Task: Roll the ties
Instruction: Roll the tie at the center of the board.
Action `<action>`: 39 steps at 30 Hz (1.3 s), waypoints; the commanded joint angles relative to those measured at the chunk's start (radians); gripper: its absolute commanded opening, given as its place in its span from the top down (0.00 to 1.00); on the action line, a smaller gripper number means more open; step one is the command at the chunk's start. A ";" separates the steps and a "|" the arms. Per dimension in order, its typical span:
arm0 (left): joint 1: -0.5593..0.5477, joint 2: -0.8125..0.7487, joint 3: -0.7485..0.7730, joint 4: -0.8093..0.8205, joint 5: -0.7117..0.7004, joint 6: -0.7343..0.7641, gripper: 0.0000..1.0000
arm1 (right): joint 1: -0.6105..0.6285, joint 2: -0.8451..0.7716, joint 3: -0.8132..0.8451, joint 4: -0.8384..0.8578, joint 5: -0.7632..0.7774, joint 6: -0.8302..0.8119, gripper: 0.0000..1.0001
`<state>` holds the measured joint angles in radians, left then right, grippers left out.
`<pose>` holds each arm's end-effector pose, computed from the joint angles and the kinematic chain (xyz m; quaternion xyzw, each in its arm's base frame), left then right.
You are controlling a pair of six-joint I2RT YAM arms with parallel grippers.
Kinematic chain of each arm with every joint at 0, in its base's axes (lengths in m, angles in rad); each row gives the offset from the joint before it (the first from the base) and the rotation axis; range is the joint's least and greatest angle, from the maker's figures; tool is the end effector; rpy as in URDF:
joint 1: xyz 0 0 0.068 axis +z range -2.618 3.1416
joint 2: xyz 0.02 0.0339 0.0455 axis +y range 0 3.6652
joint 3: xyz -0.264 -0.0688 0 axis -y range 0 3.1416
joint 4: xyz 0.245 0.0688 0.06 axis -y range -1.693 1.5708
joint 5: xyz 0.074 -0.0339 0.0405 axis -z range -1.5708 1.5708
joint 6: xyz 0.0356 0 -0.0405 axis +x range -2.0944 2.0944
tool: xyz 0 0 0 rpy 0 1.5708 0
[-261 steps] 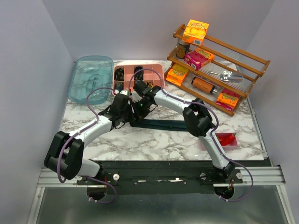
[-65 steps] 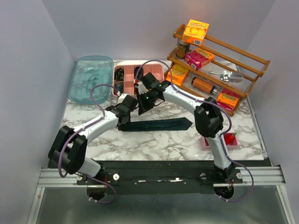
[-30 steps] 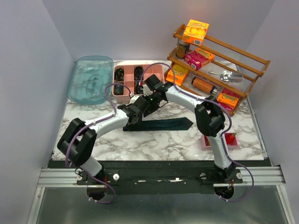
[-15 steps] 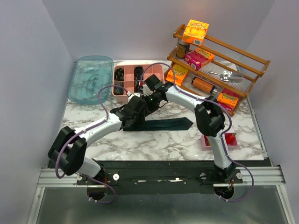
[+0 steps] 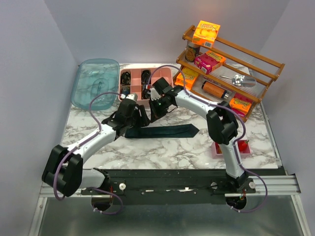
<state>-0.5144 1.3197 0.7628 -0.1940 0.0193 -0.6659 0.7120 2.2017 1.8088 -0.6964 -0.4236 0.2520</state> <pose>0.2384 -0.1355 0.2159 -0.0656 0.9148 -0.2291 0.3262 0.3495 0.3210 0.1940 -0.2653 0.9130 0.2890 0.1119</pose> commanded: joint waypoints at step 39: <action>0.505 -0.106 -0.428 0.433 0.415 -0.041 0.24 | 0.127 0.197 0.192 -0.028 -0.030 -0.023 0.99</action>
<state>-0.0143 1.1835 0.3386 0.1364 0.4118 -0.7059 0.8425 2.3817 2.0201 -0.7338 -0.4610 0.2485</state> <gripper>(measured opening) 0.763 0.012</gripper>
